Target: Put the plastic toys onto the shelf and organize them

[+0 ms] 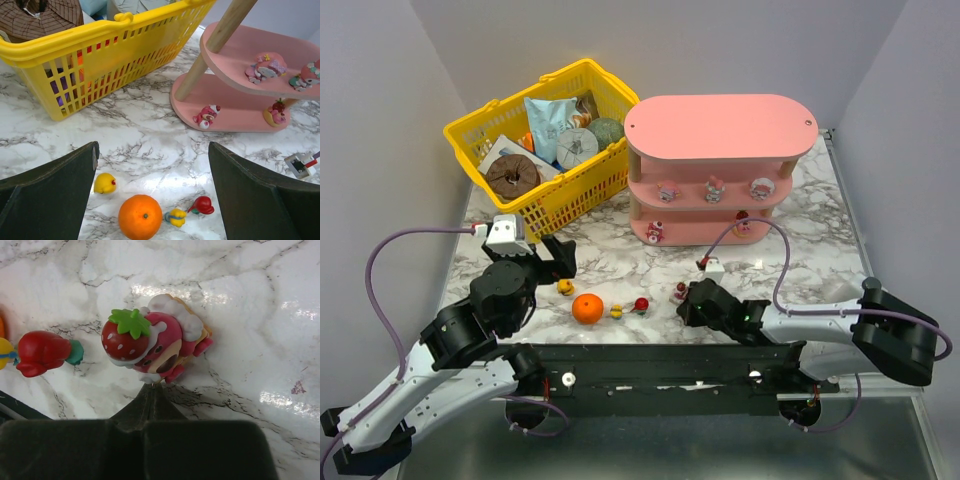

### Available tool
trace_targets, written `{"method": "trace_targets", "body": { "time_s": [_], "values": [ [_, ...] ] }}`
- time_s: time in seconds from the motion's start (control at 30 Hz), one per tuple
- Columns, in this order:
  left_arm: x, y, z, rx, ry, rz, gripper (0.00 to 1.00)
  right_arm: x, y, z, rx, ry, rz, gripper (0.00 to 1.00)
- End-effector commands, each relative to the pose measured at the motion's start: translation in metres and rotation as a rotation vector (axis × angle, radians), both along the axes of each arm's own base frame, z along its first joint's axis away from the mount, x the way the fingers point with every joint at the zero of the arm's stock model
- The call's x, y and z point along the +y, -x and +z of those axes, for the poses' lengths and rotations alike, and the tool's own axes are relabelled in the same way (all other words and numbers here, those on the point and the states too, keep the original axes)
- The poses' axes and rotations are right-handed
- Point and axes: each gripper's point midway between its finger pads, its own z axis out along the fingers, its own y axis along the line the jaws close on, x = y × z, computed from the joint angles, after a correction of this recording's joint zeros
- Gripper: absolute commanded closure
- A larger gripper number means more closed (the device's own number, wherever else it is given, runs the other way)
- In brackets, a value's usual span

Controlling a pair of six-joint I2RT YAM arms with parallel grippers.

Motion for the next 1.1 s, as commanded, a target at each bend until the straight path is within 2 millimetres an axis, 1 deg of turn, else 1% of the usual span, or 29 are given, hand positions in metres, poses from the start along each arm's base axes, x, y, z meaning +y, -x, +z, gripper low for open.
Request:
{"method": "trace_targets", "body": {
  "time_s": [0.0, 0.03, 0.1, 0.13, 0.17, 0.2, 0.23, 0.27, 0.3, 0.33, 0.4, 0.5, 0.53, 0.57, 0.63, 0.7, 0.73, 0.87, 1.0, 1.07],
  "values": [
    [0.007, -0.002, -0.006, 0.006, -0.035, 0.038, 0.01, -0.005, -0.004, 0.011, -0.042, 0.015, -0.028, 0.99],
    [0.007, -0.002, -0.006, 0.006, -0.036, 0.037, 0.01, -0.007, -0.006, 0.02, -0.066, -0.001, -0.032, 0.99],
    [0.007, -0.002, -0.006, 0.005, -0.035, 0.037, 0.01, -0.016, -0.005, 0.023, -0.092, 0.017, -0.031, 0.98],
    [0.007, -0.002, -0.007, 0.006, -0.036, 0.036, 0.01, -0.018, -0.007, 0.033, -0.122, 0.003, -0.022, 0.95],
    [0.008, -0.002, -0.007, 0.005, -0.035, 0.037, 0.01, -0.022, -0.006, 0.033, -0.127, 0.02, -0.021, 0.94],
    [0.007, -0.002, -0.007, 0.006, -0.036, 0.036, 0.01, -0.026, -0.009, 0.039, -0.149, 0.015, -0.037, 0.9],
    [0.007, -0.002, -0.007, 0.006, -0.036, 0.036, 0.01, -0.033, -0.007, 0.037, -0.149, 0.039, -0.045, 0.87],
    [0.007, -0.002, -0.007, 0.007, -0.037, 0.036, 0.01, -0.039, -0.008, 0.042, -0.166, 0.044, -0.052, 0.83],
    [0.007, -0.002, -0.007, 0.006, -0.036, 0.034, 0.01, -0.045, -0.01, 0.043, -0.183, 0.058, -0.072, 0.65],
    [0.007, -0.002, -0.007, 0.006, -0.033, 0.033, 0.01, -0.048, -0.012, 0.043, -0.193, 0.064, -0.08, 0.54],
    [0.006, -0.002, -0.006, 0.004, -0.03, 0.03, 0.01, -0.053, -0.016, 0.046, -0.231, 0.093, -0.078, 0.34],
    [0.005, -0.003, -0.007, 0.006, -0.032, 0.027, 0.01, -0.05, -0.023, 0.053, -0.289, 0.121, -0.05, 0.26],
    [0.005, -0.003, -0.007, 0.006, -0.032, 0.028, 0.01, -0.048, -0.024, 0.054, -0.299, 0.126, -0.038, 0.25],
    [0.004, -0.003, -0.007, 0.008, -0.033, 0.024, 0.01, -0.04, -0.028, 0.062, -0.334, 0.107, -0.014, 0.25],
    [0.004, -0.003, -0.008, 0.009, -0.034, 0.024, 0.01, -0.03, -0.029, 0.064, -0.345, 0.102, 0.026, 0.23],
    [0.003, -0.003, -0.008, 0.01, -0.035, 0.024, 0.01, -0.019, -0.033, 0.069, -0.371, 0.09, 0.055, 0.23],
    [0.004, -0.003, -0.007, 0.008, -0.033, 0.022, 0.01, -0.018, -0.034, 0.064, -0.365, 0.113, 0.064, 0.23],
    [0.005, -0.002, -0.007, 0.005, -0.031, 0.027, 0.01, -0.006, -0.037, 0.061, -0.368, 0.116, 0.095, 0.24],
    [0.005, -0.002, -0.007, 0.004, -0.03, 0.027, 0.01, 0.0, -0.038, 0.057, -0.371, 0.12, 0.11, 0.26],
    [0.005, -0.002, -0.007, 0.005, -0.032, 0.024, 0.01, 0.003, -0.042, 0.058, -0.38, 0.123, 0.11, 0.27]
  ]
}}
